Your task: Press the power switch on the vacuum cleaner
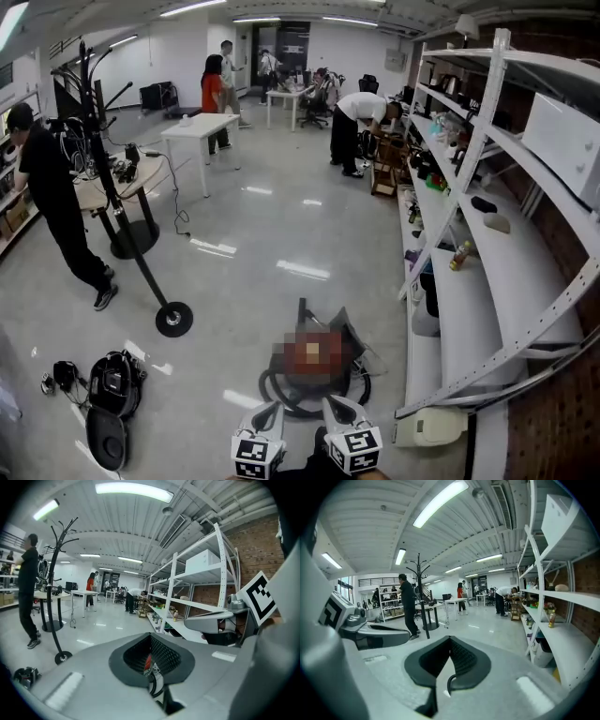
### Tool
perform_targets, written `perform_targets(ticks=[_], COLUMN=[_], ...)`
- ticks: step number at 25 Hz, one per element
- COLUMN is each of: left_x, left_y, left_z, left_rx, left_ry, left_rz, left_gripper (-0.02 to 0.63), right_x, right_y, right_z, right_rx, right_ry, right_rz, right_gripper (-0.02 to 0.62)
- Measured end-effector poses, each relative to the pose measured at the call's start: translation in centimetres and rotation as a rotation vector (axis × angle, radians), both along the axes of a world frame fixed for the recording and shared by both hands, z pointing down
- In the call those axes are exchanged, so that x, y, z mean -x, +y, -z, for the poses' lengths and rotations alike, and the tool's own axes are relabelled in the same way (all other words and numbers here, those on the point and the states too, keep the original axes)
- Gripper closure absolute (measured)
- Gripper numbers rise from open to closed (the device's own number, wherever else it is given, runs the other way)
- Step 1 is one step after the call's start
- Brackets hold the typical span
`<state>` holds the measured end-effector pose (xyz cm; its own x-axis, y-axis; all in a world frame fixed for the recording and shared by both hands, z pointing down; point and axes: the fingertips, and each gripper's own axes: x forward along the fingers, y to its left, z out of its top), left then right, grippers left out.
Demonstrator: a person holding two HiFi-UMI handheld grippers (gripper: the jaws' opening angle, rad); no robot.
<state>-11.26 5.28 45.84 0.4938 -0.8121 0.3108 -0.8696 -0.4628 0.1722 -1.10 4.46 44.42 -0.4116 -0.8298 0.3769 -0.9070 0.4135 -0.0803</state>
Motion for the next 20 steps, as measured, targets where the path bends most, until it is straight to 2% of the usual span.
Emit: perform_targets(ticks=[9,16,20], left_x=[-1.0,-2.8,-5.0], left_y=[7.1,10.2,12.7], left_z=[1.0,2.7,2.6], left_rx=[0.003,-0.034,-0.033], left_ry=[0.051,0.042,0.030], left_rz=[-0.116,-0.102,-0.088], left_gripper=[0.591,0.591,0.591], right_x=[-0.2,-1.8,-3.3], right_y=[7.4,11.4,14.1], right_z=[0.9,2.1,2.6], right_rx=[0.006,-0.018,-0.031], right_ry=[0.041,0.046,0.051], right_rz=[-0.079,-0.057,-0.027], right_gripper=[0.603,0.603,0.603])
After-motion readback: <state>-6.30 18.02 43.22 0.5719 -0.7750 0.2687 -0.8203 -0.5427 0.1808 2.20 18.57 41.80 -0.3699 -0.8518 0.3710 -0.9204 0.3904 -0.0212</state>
